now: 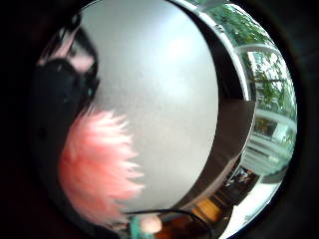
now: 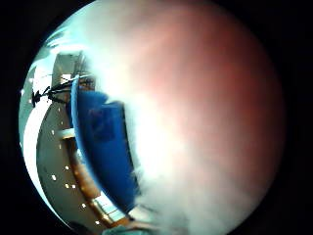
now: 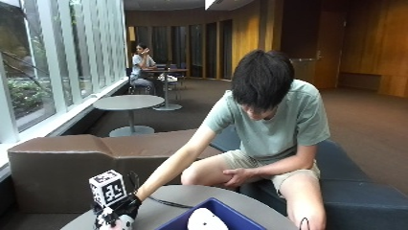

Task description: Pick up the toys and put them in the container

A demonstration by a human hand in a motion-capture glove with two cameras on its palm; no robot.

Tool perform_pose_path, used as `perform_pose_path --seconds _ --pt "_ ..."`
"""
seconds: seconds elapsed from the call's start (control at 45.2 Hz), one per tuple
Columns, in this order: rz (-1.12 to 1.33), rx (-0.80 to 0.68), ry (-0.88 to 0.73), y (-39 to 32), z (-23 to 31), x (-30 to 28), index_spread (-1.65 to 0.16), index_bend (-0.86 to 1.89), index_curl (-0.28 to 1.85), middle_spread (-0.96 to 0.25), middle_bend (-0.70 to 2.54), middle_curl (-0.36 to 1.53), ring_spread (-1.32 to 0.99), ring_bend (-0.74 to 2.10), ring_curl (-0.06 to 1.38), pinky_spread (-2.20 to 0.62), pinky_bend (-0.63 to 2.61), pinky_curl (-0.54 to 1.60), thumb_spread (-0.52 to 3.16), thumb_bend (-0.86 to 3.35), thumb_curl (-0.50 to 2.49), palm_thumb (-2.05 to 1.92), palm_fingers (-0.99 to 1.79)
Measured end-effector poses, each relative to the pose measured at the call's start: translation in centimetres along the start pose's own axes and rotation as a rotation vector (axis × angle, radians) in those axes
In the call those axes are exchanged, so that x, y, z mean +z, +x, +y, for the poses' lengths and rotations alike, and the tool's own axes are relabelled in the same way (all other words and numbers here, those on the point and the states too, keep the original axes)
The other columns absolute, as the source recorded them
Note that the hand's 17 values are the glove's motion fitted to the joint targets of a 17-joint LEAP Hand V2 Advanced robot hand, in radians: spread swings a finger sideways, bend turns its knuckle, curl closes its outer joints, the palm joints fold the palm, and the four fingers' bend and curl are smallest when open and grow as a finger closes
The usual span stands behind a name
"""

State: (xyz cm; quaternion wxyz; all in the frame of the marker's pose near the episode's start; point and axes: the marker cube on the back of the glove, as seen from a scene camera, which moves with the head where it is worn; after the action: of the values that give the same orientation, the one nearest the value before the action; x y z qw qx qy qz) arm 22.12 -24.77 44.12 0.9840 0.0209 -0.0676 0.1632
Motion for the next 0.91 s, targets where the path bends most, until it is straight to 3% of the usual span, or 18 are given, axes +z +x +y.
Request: perform_pose_path --seconds 0.044,0.066,0.088,0.155,0.309,0.707,0.906 --pt "0.012 0.004 0.02 -0.2 0.0 -0.1 -0.21 0.3 0.27 -0.17 0.54 0.33 -0.19 0.75 0.47 -0.16 0.82 0.3 1.21 0.18 0.46 0.44 0.95" --pt "0.015 0.007 0.025 -0.3 0.0 -0.2 -0.2 0.28 0.27 -0.18 0.51 0.32 -0.2 0.77 0.49 -0.17 0.8 0.3 1.22 0.18 0.46 0.44 0.84" --pt "0.017 0.009 0.031 -0.3 0.0 -0.2 -0.21 0.37 0.32 -0.18 0.62 0.37 -0.23 0.81 0.53 -0.19 0.85 0.34 1.17 0.18 0.49 0.47 1.08" --pt "0.026 0.011 0.055 -0.7 -0.1 -0.9 -0.22 0.43 0.34 -0.2 0.71 0.4 -0.27 0.85 0.55 -0.23 0.89 0.35 1.11 0.17 0.52 0.49 1.19" --pt "0.067 0.003 0.036 -1.1 0.4 -4.5 -0.23 0.65 0.46 -0.22 0.94 0.52 -0.34 0.97 0.63 -0.27 0.94 0.4 0.99 0.16 0.59 0.53 1.22" --pt "0.149 -0.05 0.233 -6.2 4.8 -29.3 -0.22 0.94 0.68 -0.2 1.18 0.69 -0.4 1.14 0.71 -0.31 1.03 0.48 0.76 0.1 0.76 0.54 1.09" --pt "0.154 -0.123 0.315 -13.6 8.8 -36.3 -0.21 0.96 0.74 -0.19 1.21 0.72 -0.4 1.18 0.72 -0.31 1.06 0.51 0.69 0.07 0.82 0.55 1.06"
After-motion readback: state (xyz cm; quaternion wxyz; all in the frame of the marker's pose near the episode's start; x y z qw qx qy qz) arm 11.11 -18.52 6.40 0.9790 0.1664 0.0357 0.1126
